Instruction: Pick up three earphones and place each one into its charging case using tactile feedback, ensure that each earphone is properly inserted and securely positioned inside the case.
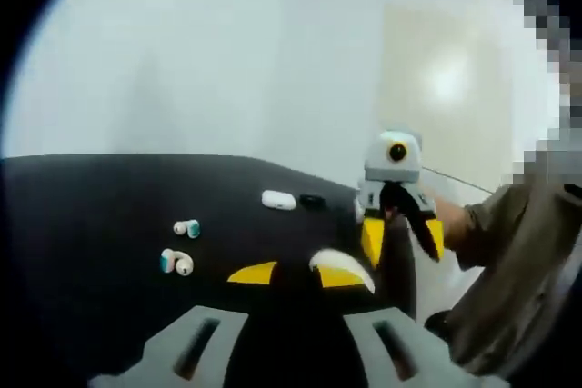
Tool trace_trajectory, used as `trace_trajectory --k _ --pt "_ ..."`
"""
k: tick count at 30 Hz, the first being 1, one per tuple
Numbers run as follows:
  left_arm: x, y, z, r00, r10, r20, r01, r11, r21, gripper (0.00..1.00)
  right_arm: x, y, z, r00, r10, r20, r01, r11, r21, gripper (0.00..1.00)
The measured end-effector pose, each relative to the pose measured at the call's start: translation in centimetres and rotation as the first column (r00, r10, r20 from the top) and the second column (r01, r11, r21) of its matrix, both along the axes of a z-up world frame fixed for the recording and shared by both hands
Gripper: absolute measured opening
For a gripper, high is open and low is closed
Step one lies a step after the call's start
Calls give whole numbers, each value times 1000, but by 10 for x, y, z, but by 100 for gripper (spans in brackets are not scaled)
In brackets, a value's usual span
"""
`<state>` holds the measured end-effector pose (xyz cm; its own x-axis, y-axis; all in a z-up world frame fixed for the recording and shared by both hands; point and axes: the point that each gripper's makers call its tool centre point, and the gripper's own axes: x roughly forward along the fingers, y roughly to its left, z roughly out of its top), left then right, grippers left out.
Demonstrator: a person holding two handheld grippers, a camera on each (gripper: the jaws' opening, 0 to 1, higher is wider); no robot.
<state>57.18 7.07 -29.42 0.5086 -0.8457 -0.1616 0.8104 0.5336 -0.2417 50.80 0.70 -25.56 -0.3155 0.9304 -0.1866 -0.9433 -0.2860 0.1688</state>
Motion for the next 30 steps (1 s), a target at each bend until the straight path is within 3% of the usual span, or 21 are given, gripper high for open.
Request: trace_trajectory --k 2,5,10,12,13,16,19,21,23,30 --pt "-3 -2 0 1000 -16 5 16 1000 3 13 22 3 9 995 -97 -6 97 995 26 36" --pt "-8 -5 1 999 -46 15 46 999 3 13 47 11 -11 984 -173 43 175 983 -61 36" --pt "-10 -7 -2 998 -61 13 61 998 16 12 49 30 -55 991 -137 3 134 967 -216 41" --pt "-10 -8 -2 998 -60 12 60 998 20 12 42 35 -69 988 -145 -53 125 954 -272 45" --pt "-10 -8 -3 998 -60 14 60 998 27 12 44 41 -62 993 -121 16 121 975 -188 42" --pt "-11 -8 -4 998 -62 18 62 998 33 12 38 42 -62 987 -158 23 159 964 -214 38" --pt "-11 -9 -4 998 -68 17 67 997 31 14 47 37 -59 976 -166 143 190 966 -176 38" --pt "-12 -11 -3 997 -80 19 79 997 24 17 44 39 -53 934 -159 321 202 974 -106 38" --pt "-16 -14 -3 995 -102 16 102 995 19 21 41 43 -50 860 -162 485 204 978 -36 38" --pt "-22 -19 -8 990 -140 4 140 989 46 20 37 51 -48 735 -197 649 228 973 37 38"
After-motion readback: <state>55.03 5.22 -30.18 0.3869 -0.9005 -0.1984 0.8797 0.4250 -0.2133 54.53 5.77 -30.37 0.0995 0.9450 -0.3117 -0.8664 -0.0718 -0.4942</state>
